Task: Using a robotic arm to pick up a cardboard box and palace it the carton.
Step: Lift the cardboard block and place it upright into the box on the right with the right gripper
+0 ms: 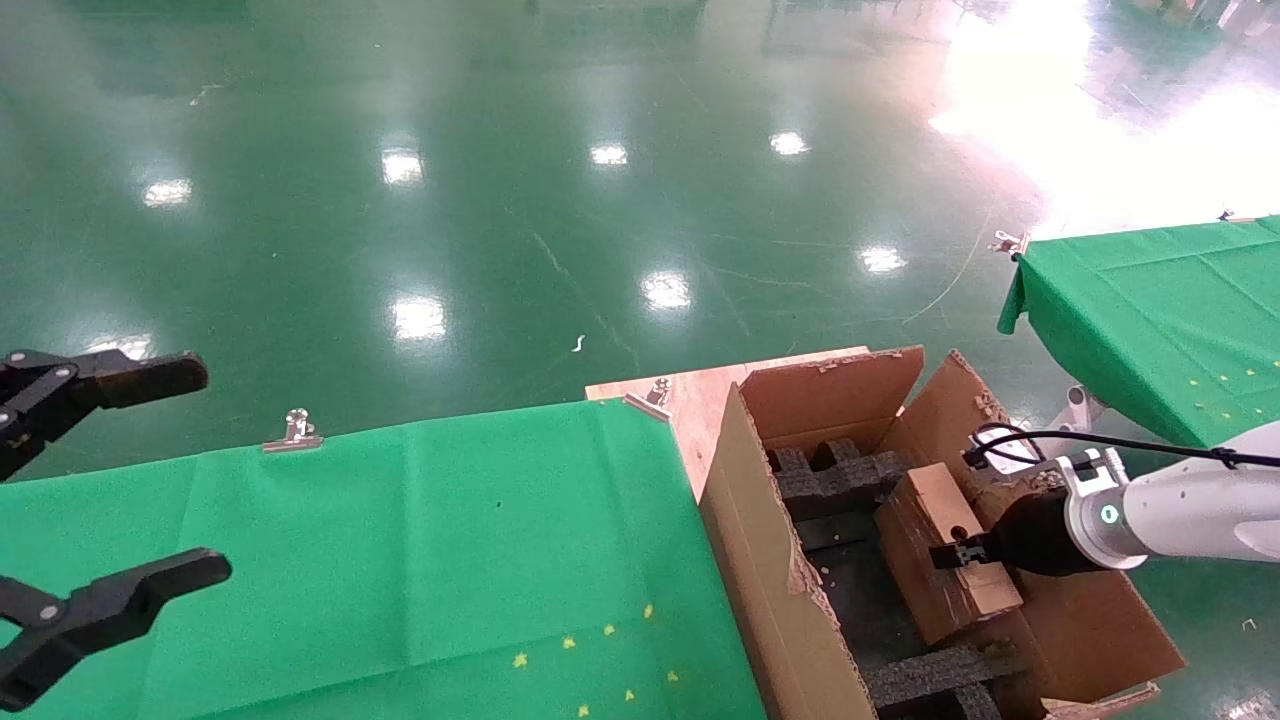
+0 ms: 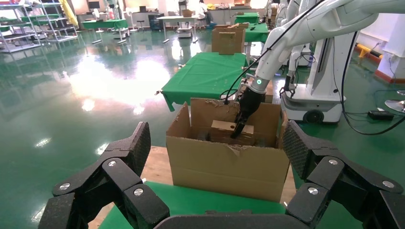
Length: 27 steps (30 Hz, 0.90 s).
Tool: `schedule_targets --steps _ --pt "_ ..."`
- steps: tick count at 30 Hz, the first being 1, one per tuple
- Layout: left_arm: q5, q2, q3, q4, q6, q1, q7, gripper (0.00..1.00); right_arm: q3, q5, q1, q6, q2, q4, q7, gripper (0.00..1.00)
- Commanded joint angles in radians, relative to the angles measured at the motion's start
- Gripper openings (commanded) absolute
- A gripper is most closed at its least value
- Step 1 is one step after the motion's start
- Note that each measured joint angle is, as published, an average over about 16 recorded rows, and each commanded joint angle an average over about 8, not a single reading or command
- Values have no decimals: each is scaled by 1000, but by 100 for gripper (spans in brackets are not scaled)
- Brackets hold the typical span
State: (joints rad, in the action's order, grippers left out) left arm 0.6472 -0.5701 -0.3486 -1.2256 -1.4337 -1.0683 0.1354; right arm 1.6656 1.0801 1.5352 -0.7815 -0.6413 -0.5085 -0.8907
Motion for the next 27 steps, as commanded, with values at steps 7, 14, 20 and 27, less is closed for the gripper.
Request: schedule_targets --steps 7,14,20,27 --pt "0 0 0 0 0 0 0 100 2 6 8 0 6 -6 -3 100" --pt "0 0 0 0 0 0 0 100 1 9 22 -5 22 -28 -7 100" --pt "0 0 0 0 0 0 0 100 2 18 41 0 43 -56 -16 100" --pt "0 0 0 0 0 0 0 100 -3 47 103 20 77 -118 -26 100"
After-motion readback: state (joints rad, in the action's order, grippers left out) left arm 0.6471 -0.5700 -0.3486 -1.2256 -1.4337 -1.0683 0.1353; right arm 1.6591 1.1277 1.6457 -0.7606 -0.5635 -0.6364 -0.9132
